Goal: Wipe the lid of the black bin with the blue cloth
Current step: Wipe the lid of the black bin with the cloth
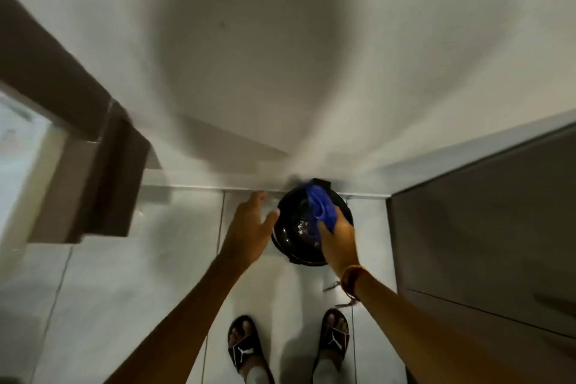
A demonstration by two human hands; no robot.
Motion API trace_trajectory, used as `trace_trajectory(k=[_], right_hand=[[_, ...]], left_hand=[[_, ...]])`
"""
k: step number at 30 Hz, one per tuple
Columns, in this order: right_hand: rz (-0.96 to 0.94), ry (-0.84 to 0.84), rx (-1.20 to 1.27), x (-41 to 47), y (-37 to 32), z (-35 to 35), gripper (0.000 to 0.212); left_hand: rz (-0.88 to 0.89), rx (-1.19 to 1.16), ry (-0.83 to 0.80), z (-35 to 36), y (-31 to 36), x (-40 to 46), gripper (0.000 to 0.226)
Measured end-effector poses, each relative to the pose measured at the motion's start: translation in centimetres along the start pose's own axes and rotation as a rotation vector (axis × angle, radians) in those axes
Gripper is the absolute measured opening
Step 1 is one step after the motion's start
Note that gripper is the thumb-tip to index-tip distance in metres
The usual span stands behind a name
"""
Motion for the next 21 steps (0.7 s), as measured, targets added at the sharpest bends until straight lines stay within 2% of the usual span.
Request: trace_trajectory(k=[3,5,7,10,13,17,18,21], right_hand=[[0.136,0.051,-0.004,3.1,9.9,-2.7,0.027],[0.110,0.072,-0.056,5.9,14.2,-3.5,0.035],[0.027,0.085,-0.131,9.2,16.4,-3.4,0.041],[-0.090,0.056,-0.309,13.9,18.3,-1.0,0.055],[-0.240,-0.058,-0.509,16.7,18.6,3.8,0.065],[-0.359,-0.449,-0.871,16.1,19.7,11.4,0.075],[-0.363,-0.497,-0.971,15.7,20.4,12.4,0.075],[-0.415,-0.468,-1.164,14.9,21.2,13.7,0.076]], left_hand=[[0.062,0.349,-0.175,8.7,-6.9,3.1,0.091],[0.082,0.530,-0.280,14.3,-12.1,5.3,0.117],[0.101,0.599,-0.301,18.4,-15.8,7.4,0.133],[0.105,0.527,-0.214,22.2,-18.1,10.1,0.144],[0.091,0.475,-0.170,24.0,-19.4,12.0,0.150],[0.117,0.422,-0.170,24.9,-20.7,12.8,0.152],[0.122,0.396,-0.169,24.8,-20.8,13.0,0.153],[0.120,0.362,-0.157,24.8,-21.5,13.4,0.155]])
Point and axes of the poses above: each hand's wrist, its own x-axis towards the middle knuckle, its own z-axis out of the palm, y = z × x, the point moved 8 cm from there along x, towards the middle knuckle, and after that the axes turned 3 degrees about -z, right-handed, at the moved point
